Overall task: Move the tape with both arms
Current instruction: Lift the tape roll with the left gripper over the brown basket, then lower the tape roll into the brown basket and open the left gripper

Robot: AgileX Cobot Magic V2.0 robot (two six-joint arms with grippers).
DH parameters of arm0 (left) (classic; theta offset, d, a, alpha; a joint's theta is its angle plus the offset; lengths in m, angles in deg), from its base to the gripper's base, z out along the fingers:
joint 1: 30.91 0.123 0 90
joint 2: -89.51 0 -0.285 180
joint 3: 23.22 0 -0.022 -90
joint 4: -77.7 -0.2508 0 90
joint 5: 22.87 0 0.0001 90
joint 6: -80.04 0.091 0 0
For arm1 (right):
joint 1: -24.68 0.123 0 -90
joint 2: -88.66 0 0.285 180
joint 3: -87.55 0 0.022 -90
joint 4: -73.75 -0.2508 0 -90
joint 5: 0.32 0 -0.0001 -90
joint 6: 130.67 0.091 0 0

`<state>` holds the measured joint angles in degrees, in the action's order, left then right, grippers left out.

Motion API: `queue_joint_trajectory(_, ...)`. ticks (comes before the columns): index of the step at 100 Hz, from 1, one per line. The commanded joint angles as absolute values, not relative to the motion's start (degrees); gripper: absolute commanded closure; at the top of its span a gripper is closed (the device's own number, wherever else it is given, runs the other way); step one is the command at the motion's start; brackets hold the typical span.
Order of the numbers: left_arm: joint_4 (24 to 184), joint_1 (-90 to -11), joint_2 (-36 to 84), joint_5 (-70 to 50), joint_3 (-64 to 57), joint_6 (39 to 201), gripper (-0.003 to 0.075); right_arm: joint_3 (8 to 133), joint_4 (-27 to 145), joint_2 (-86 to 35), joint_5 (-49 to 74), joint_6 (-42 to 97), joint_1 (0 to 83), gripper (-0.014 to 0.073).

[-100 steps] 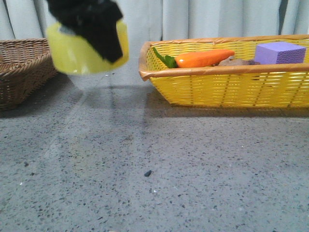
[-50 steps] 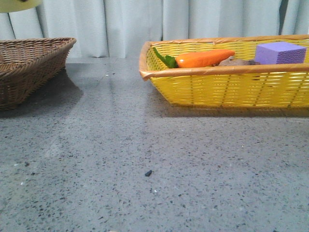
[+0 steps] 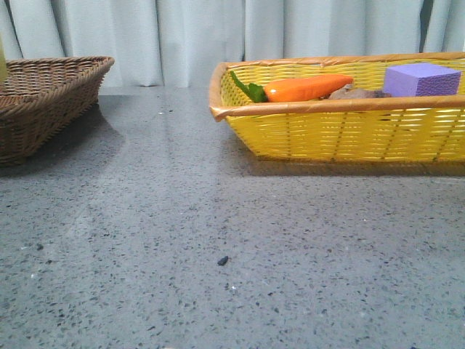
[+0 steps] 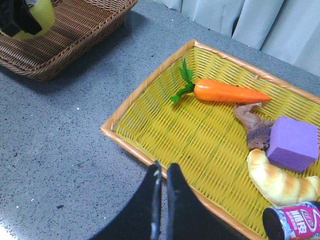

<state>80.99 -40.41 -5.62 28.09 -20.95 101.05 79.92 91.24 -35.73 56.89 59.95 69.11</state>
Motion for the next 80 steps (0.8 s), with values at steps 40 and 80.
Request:
queue_joint_trajectory(40,83.6,-40.3,-8.7,18.3,-20.6,100.8,0.0678,81.2,91.8,-36.1,53.4,60.0,69.1,0.0659)
queue_joint_trajectory(80,84.0,-40.3,-10.4,18.5,-20.7,100.8,0.0476,81.2,90.7,-36.1,53.6,60.0,69.1,0.0659)
